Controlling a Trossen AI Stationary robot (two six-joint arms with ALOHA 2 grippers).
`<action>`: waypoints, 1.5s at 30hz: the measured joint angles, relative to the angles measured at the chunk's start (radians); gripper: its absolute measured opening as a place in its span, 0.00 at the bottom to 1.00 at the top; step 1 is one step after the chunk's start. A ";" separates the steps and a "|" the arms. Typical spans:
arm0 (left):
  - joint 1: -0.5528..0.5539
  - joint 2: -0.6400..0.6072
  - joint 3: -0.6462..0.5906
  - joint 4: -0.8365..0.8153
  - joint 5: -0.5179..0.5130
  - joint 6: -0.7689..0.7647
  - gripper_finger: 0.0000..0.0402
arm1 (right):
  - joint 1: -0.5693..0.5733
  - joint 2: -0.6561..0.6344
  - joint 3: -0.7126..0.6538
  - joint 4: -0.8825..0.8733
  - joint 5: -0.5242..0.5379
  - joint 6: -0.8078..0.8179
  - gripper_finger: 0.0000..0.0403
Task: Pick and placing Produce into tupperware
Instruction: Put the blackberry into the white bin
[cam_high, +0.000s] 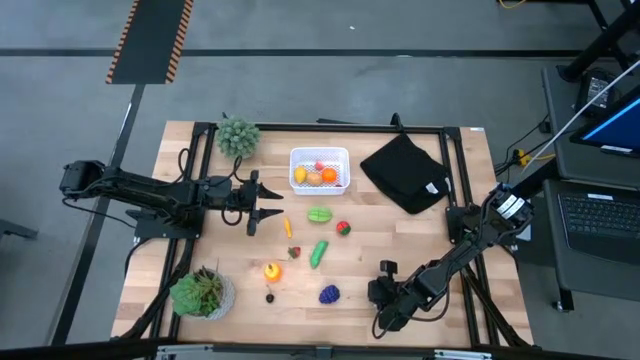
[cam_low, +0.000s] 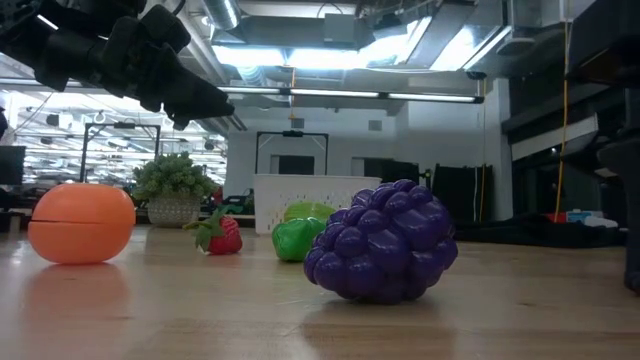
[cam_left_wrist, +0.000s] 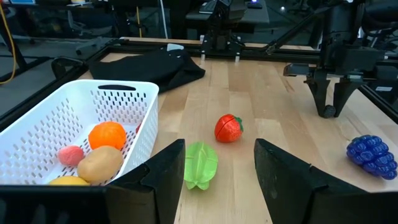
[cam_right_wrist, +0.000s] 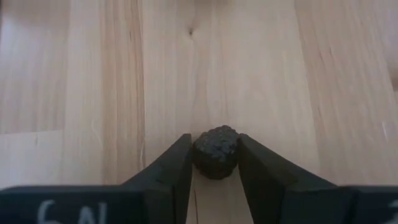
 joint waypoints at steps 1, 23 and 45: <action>0.000 0.000 0.000 0.000 0.000 0.000 0.46 | -0.003 0.000 -0.001 0.007 0.000 -0.002 0.29; 0.000 0.000 0.000 0.000 0.012 0.007 0.46 | -0.299 -0.262 -0.003 0.071 0.015 -0.383 0.28; 0.000 0.000 0.000 -0.006 0.012 0.008 0.46 | -0.755 -0.566 -0.001 0.088 -0.314 -0.790 0.27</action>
